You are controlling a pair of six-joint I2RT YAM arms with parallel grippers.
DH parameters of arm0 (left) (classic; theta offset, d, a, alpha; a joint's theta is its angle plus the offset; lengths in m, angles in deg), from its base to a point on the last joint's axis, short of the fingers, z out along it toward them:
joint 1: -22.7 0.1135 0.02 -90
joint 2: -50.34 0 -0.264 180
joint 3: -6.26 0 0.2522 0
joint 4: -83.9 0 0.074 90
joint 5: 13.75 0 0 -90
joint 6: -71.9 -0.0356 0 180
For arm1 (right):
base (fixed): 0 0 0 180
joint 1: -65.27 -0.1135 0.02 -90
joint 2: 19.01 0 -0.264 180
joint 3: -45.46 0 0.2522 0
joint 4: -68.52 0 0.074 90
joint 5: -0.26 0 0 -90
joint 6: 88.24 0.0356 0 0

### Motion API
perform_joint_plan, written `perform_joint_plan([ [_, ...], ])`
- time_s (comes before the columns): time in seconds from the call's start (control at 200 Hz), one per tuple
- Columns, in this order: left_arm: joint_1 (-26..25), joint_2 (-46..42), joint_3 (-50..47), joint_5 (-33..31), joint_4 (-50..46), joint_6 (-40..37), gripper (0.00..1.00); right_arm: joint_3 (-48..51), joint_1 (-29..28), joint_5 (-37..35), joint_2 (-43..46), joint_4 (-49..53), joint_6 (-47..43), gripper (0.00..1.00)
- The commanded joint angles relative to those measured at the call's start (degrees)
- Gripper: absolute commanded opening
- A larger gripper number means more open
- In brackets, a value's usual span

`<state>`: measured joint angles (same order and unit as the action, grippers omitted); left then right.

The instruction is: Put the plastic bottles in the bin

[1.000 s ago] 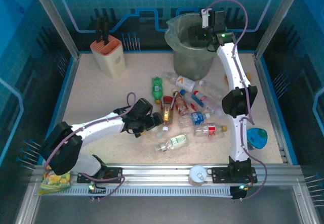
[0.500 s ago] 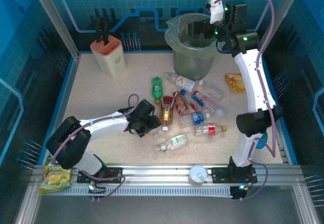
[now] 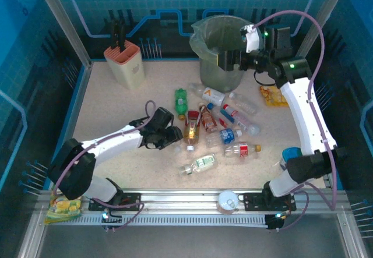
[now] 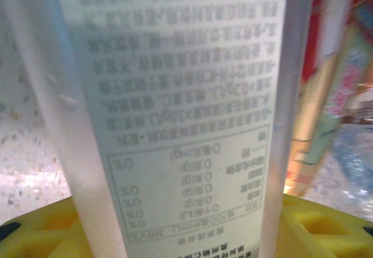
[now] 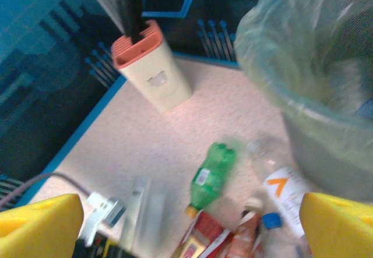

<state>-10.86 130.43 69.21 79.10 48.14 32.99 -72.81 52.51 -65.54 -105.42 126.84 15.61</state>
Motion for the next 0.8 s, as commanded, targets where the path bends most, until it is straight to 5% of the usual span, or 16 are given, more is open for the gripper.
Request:
perform_joint_plan([
  [0.0,2.23,-3.69,4.76,5.63,1.79,-12.11,0.3,3.01,-1.16,3.56,2.28,1.36,4.89,0.95],
  [0.12,4.03,-2.87,9.96,12.55,2.44,-19.73,0.18,3.4,-6.16,-2.53,1.78,5.88,4.4,0.95],
  [0.27,4.16,-1.67,13.33,19.68,8.06,-23.21,0.0,8.53,-8.4,1.71,1.31,2.13,8.97,0.95],
  [0.49,3.22,0.98,13.91,28.09,15.05,-24.65,0.0,13.87,-10.44,6.88,-0.29,-4.88,12.78,0.97],
  [0.795,-0.58,0.55,13.78,28.01,15.22,-28.47,0.0,13.21,-8.36,3.72,-4.79,-6.93,12.6,0.94],
])
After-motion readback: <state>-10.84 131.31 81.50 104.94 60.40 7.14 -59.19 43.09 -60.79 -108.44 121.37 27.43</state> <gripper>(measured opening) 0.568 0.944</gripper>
